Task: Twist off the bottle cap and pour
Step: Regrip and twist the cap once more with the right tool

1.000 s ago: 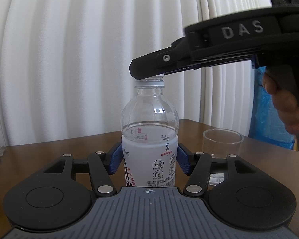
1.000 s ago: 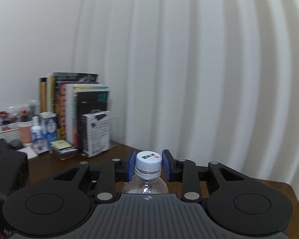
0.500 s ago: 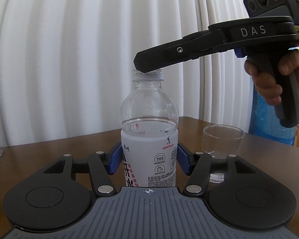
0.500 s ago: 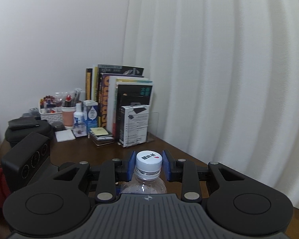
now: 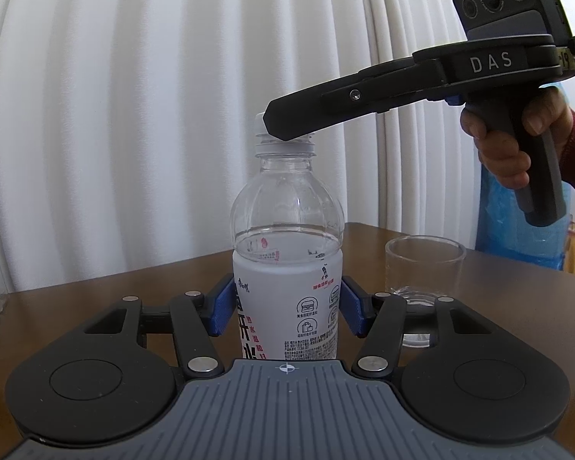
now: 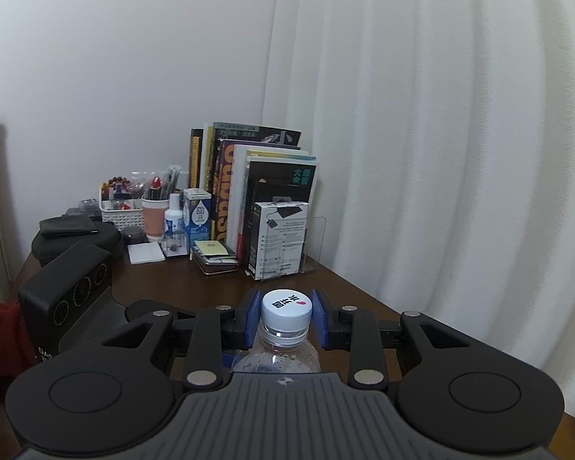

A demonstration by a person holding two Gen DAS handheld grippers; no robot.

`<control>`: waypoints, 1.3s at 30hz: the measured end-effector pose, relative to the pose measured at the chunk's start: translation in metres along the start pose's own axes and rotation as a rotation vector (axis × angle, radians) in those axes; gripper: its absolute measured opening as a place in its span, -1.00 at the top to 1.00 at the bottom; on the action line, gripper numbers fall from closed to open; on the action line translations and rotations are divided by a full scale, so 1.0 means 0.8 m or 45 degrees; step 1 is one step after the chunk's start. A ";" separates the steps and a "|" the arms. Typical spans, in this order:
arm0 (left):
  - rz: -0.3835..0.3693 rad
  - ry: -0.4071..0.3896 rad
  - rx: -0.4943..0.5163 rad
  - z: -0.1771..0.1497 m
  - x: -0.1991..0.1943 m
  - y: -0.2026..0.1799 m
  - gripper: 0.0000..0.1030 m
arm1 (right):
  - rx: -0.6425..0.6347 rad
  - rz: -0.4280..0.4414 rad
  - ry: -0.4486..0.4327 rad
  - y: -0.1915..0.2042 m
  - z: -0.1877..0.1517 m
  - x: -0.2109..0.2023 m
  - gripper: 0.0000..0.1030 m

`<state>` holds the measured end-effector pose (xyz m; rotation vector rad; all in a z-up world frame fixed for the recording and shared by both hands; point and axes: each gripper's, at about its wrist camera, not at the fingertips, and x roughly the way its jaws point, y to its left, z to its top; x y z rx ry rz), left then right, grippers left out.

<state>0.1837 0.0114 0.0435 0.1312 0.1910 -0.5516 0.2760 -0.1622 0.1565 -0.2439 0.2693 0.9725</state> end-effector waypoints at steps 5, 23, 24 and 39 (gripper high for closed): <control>0.003 0.002 -0.012 -0.001 -0.003 0.001 -0.10 | -0.010 0.010 -0.004 -0.001 -0.001 0.002 0.38; 0.018 0.010 -0.037 0.003 -0.024 -0.018 -0.10 | 0.080 -0.505 -0.097 0.078 -0.003 0.011 -0.04; 0.019 0.010 -0.038 0.003 -0.023 -0.018 -0.10 | 0.095 -0.551 -0.096 0.084 -0.004 0.014 -0.04; 0.022 0.014 -0.048 0.007 -0.024 -0.021 -0.11 | 0.102 -0.793 -0.033 0.121 -0.010 0.048 0.36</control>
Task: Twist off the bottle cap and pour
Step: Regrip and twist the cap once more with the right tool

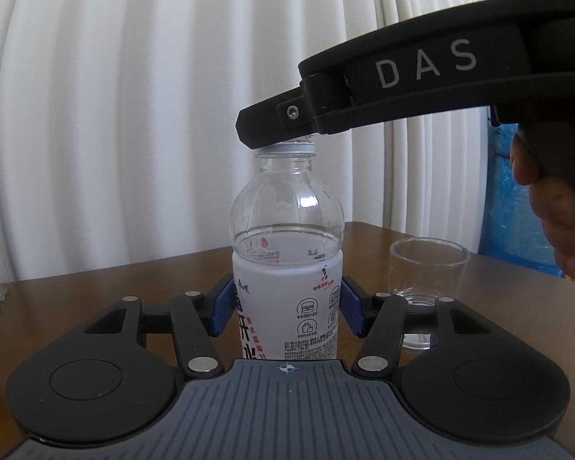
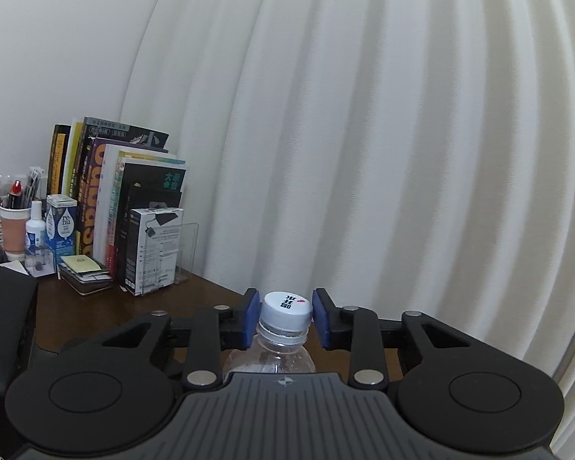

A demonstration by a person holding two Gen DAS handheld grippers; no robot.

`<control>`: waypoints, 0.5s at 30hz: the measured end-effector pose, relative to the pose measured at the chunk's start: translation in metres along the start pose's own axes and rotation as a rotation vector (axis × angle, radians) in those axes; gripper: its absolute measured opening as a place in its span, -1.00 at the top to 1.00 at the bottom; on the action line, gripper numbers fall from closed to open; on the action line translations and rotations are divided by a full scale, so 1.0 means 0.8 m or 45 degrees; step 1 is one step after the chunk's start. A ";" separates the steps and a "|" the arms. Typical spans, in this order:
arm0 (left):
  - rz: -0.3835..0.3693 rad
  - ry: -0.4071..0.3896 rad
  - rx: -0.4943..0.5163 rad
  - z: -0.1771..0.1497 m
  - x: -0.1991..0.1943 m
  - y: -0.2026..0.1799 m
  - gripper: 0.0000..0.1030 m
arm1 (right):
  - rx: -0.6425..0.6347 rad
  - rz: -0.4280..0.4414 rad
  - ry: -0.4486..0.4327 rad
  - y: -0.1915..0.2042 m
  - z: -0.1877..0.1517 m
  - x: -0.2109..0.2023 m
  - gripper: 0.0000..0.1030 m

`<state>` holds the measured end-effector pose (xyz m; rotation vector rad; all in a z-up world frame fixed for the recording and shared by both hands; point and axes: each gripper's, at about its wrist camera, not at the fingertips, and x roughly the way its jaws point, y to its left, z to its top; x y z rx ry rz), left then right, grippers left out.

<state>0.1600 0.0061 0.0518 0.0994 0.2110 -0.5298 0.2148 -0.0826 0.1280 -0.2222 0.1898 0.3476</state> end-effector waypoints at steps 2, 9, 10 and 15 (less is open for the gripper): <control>-0.002 0.000 -0.001 0.001 0.002 0.000 -0.11 | 0.008 0.043 0.010 -0.006 0.003 0.000 0.37; -0.006 0.000 -0.004 0.003 0.004 0.005 -0.11 | -0.032 0.314 0.024 -0.047 0.009 0.006 0.37; -0.006 -0.001 -0.002 0.003 0.005 0.006 -0.11 | -0.047 0.354 0.021 -0.053 0.008 0.007 0.37; -0.011 -0.003 0.012 0.003 0.004 0.005 -0.11 | -0.116 0.515 0.019 -0.071 0.015 0.013 0.37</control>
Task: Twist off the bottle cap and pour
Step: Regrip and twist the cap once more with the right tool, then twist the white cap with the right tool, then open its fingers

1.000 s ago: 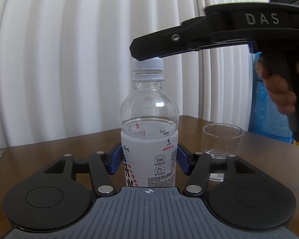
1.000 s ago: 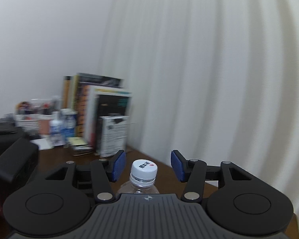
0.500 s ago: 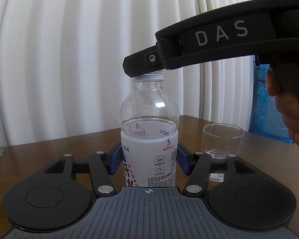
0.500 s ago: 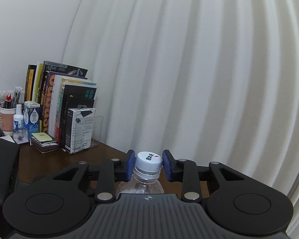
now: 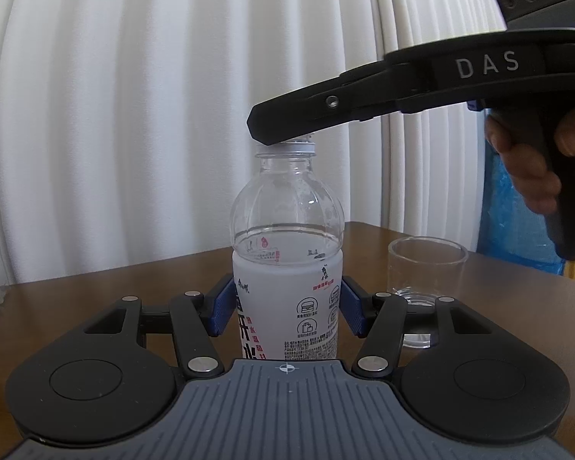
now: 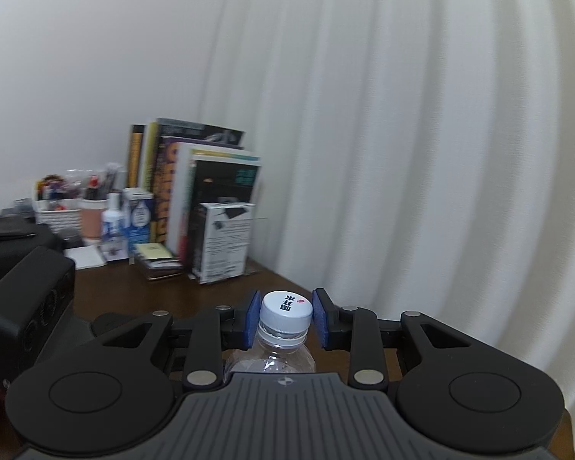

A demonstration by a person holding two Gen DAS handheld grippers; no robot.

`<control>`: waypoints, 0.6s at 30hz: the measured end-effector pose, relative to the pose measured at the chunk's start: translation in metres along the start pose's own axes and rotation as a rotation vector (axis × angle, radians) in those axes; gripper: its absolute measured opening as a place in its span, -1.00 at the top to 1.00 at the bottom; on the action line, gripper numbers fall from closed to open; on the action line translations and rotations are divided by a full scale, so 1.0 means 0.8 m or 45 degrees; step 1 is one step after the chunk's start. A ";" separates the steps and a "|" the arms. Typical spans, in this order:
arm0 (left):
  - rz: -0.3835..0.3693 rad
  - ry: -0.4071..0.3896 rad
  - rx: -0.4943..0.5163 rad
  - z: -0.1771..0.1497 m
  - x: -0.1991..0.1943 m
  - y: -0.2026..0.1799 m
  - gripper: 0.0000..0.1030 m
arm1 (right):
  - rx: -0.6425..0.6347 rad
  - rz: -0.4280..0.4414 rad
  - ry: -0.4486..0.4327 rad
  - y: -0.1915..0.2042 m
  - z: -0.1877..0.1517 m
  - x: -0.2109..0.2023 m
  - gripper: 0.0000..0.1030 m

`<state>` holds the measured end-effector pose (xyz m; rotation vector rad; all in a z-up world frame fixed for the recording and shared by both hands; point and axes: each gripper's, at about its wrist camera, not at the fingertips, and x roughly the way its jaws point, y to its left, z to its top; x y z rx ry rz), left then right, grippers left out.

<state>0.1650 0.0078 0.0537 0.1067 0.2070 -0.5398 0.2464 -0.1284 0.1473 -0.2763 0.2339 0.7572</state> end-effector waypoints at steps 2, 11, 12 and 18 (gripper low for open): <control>-0.006 0.000 0.003 0.000 -0.001 0.000 -0.11 | -0.018 0.068 0.006 -0.009 0.003 0.001 0.37; -0.011 -0.004 -0.001 0.001 -0.005 -0.001 -0.11 | -0.024 0.292 -0.014 -0.046 0.004 0.005 0.37; -0.012 -0.004 0.001 0.001 -0.005 -0.003 -0.11 | -0.020 0.304 -0.020 -0.048 0.004 0.005 0.37; -0.012 -0.004 0.002 0.002 -0.007 -0.005 -0.11 | -0.017 0.321 -0.036 -0.055 0.000 0.004 0.37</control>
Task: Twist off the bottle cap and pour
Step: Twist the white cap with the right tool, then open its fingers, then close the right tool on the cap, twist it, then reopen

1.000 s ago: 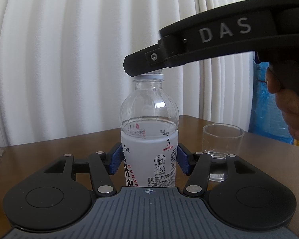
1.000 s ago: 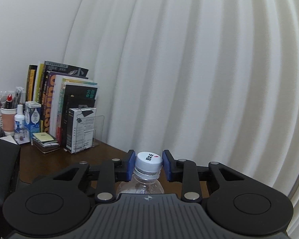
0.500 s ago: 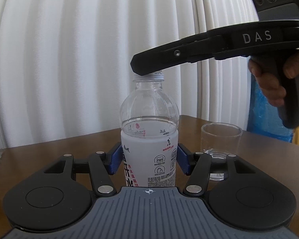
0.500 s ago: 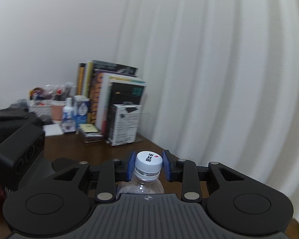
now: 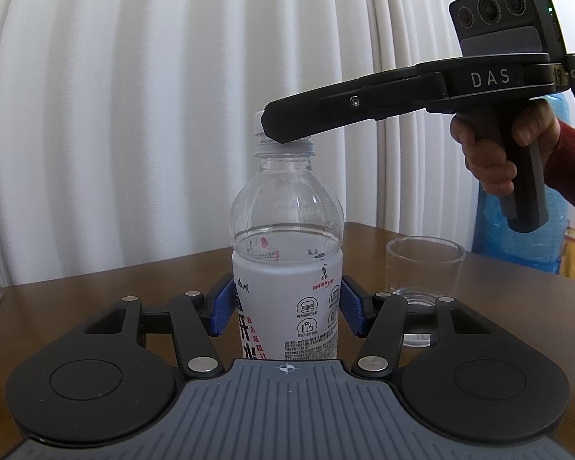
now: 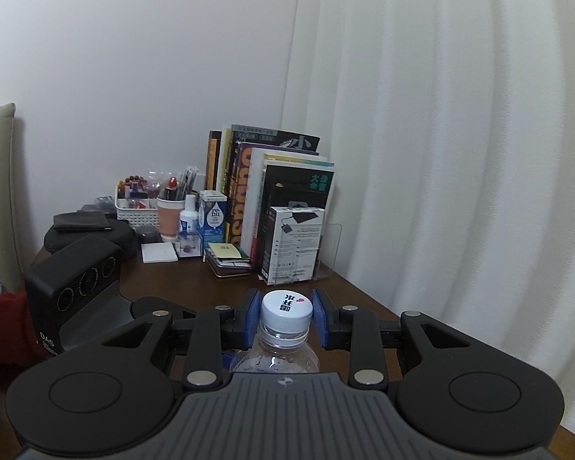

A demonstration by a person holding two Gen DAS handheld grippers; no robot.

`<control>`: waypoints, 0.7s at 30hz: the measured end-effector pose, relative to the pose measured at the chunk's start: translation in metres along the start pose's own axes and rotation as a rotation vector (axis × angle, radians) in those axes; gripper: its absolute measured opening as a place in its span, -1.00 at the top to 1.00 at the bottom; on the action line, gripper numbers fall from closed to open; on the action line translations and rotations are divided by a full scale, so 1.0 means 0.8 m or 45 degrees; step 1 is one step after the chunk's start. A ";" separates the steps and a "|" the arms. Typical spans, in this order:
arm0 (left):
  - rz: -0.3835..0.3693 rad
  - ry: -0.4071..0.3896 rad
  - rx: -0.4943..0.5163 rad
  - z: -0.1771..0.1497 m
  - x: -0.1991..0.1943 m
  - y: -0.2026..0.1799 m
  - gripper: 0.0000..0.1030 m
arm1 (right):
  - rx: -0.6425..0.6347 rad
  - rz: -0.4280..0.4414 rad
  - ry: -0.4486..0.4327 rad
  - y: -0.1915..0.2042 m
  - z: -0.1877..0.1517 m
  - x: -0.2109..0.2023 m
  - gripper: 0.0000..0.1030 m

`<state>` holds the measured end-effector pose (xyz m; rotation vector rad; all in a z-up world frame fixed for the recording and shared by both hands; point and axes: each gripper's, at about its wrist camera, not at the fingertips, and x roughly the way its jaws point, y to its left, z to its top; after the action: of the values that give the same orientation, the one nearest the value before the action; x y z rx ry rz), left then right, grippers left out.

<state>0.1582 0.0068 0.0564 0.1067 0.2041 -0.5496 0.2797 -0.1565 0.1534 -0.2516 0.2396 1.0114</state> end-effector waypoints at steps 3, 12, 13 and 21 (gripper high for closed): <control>0.001 0.001 -0.002 0.001 0.000 -0.003 -0.11 | -0.019 -0.048 0.007 0.007 0.001 0.001 0.32; -0.055 -0.001 0.006 -0.001 0.007 0.044 -0.11 | 0.027 -0.354 -0.038 0.051 0.006 -0.001 -0.14; -0.053 -0.001 0.005 -0.001 0.007 0.044 -0.11 | 0.039 -0.403 -0.032 0.058 0.005 0.001 -0.14; -0.048 -0.001 0.006 -0.001 0.014 0.047 -0.11 | 0.060 -0.711 -0.014 0.101 -0.006 0.029 0.03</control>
<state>0.1869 0.0331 0.0553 0.1074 0.2043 -0.5878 0.2220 -0.0985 0.1341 -0.2515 0.1685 0.4534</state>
